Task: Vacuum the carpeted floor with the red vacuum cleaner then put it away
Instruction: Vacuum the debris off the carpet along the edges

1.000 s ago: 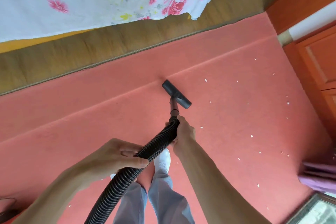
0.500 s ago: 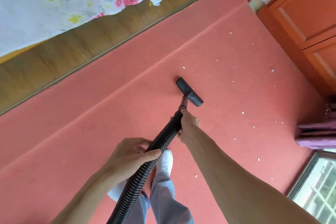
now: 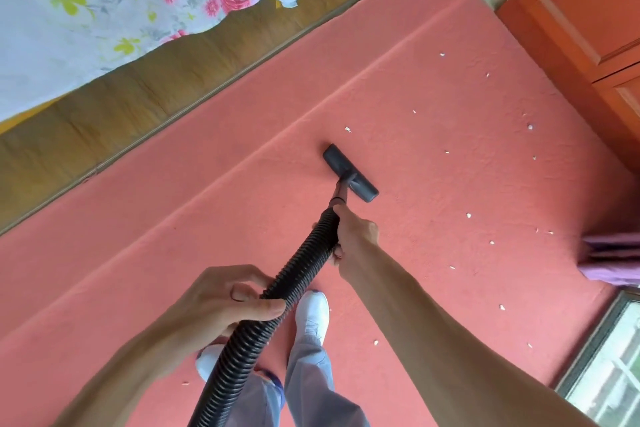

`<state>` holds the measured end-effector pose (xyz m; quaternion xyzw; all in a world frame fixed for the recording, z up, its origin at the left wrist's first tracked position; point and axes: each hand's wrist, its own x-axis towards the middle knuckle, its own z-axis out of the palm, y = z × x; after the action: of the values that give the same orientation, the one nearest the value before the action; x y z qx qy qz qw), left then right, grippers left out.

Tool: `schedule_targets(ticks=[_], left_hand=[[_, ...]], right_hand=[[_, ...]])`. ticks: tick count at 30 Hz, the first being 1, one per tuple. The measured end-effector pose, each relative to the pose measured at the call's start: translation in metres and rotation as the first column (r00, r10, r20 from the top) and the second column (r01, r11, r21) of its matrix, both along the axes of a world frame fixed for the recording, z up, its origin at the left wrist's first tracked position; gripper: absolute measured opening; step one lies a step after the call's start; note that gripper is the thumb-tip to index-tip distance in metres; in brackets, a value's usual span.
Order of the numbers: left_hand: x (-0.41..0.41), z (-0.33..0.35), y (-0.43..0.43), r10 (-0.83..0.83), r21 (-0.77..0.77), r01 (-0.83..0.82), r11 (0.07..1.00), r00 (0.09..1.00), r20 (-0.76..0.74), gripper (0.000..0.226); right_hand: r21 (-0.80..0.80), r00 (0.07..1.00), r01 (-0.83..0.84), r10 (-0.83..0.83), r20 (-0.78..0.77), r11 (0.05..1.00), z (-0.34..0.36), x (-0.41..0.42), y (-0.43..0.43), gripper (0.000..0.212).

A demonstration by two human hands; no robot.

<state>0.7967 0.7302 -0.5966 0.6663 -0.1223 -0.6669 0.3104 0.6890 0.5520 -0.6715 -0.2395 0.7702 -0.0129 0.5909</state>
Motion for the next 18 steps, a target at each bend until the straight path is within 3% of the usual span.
schedule_targets(ticks=[6,11,18], left_hand=[[0.006,-0.002,-0.014,0.113,0.003,-0.113,0.994,0.994,-0.006,0.034],[-0.016,-0.028,-0.049,0.232,0.015,-0.234,0.972,0.968,0.095,0.016],[-0.029,-0.049,-0.074,0.124,0.059,-0.131,0.99,0.985,0.122,0.022]], right_hand=[[-0.003,0.998,-0.069,0.069,0.016,0.998,-0.001,0.035,-0.022,0.025],[-0.022,0.996,-0.094,0.094,-0.012,0.995,-0.027,0.036,-0.066,0.028],[0.006,0.995,-0.097,0.097,-0.004,0.995,-0.046,0.018,-0.084,0.032]])
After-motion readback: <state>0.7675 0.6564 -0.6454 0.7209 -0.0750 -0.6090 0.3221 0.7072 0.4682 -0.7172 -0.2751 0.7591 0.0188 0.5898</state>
